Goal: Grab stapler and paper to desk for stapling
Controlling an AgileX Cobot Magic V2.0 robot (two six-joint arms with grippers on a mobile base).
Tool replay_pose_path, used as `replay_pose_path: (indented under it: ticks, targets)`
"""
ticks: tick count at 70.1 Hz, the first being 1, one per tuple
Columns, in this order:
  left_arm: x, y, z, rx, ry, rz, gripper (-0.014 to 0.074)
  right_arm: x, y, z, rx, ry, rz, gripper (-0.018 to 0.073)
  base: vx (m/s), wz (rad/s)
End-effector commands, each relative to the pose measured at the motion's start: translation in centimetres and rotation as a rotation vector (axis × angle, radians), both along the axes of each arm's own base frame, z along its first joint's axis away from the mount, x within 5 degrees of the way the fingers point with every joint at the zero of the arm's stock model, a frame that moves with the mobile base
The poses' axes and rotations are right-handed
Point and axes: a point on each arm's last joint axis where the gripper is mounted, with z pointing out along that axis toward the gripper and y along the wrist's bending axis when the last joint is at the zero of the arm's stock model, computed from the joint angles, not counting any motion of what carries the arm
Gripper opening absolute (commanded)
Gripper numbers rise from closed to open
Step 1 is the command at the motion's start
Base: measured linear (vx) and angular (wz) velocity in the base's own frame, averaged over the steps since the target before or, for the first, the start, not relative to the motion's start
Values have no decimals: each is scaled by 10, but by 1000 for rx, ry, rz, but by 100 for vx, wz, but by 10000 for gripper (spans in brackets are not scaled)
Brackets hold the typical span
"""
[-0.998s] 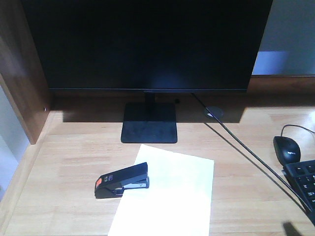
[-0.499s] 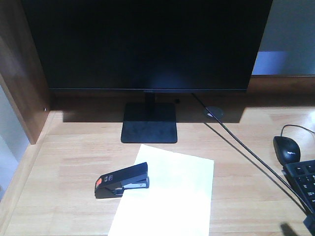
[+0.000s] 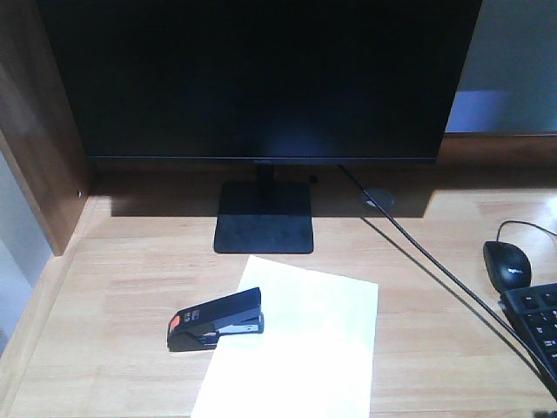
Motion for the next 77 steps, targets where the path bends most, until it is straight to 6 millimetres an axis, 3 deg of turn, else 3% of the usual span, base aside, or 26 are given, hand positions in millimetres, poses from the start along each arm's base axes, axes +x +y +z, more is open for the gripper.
replay_pose_path:
  ticks: [1, 77]
  targets:
    - [0, 1, 4, -16, -83, 13, -6, -4, -1, 6, -23, -104, -9, -7, 0, 0]
    - [0, 1, 4, -17, -83, 13, -6, -8, 0, 7, -51, -131, -9, -7, 0, 0]
